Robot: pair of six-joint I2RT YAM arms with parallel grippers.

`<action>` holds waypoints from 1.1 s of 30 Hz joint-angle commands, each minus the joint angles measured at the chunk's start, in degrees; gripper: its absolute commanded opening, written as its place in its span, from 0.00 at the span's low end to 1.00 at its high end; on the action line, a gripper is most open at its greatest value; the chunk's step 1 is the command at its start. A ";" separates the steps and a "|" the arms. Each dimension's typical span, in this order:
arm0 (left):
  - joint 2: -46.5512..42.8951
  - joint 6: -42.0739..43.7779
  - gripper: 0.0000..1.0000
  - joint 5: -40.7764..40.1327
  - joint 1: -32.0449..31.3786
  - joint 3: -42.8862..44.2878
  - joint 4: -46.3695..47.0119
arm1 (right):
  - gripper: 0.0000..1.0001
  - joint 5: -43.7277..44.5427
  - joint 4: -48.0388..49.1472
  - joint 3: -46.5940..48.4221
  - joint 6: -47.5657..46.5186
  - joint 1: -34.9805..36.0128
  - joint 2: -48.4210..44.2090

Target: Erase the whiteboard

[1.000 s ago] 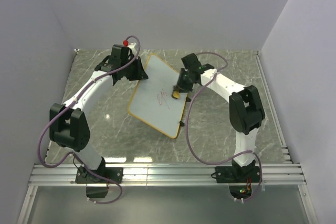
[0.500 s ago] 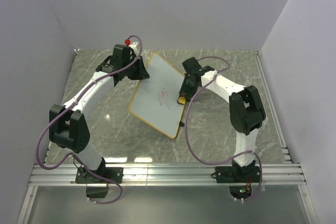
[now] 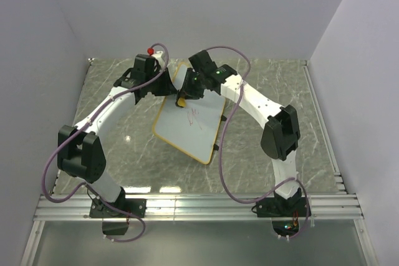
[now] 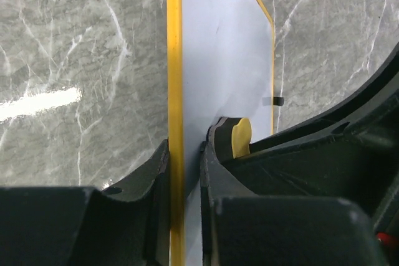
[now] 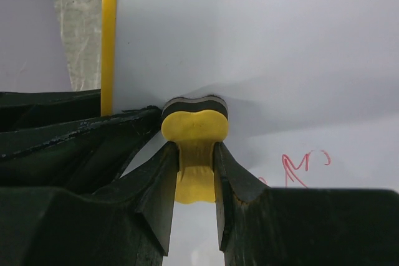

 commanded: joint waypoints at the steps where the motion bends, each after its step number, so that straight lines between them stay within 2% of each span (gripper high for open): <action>1: 3.78 4.09 0.00 3.14 -6.05 -4.34 -9.30 | 0.00 -2.66 1.36 -0.31 0.44 0.74 2.45; 3: 3.51 4.27 0.00 2.87 -6.05 -4.52 -9.30 | 0.00 -0.81 1.53 -2.51 -0.44 0.40 1.40; 9: 2.99 4.62 0.00 2.43 -6.05 -4.95 -9.48 | 0.00 -0.54 8.03 -24.00 2.45 -4.78 -3.43; 12: 2.64 4.80 0.00 2.35 -6.05 -5.39 -9.39 | 0.00 2.34 9.18 -30.10 2.37 -6.81 -4.93; 15: 2.28 4.80 0.00 2.26 -6.05 -5.92 -9.30 | 0.00 5.95 7.69 -32.57 1.05 -7.52 -5.11; 19: 2.02 5.15 0.00 2.17 -6.05 -6.36 -9.39 | 0.00 6.32 7.33 -33.89 1.05 -7.34 -5.11; 23: 1.76 5.41 0.00 2.17 -6.05 -6.62 -9.48 | 0.00 5.09 6.81 -30.83 1.75 -6.47 -4.67; 33: 1.49 5.50 0.00 1.56 -5.96 -7.24 -9.31 | 0.00 -3.79 8.03 -8.35 1.05 3.29 -3.53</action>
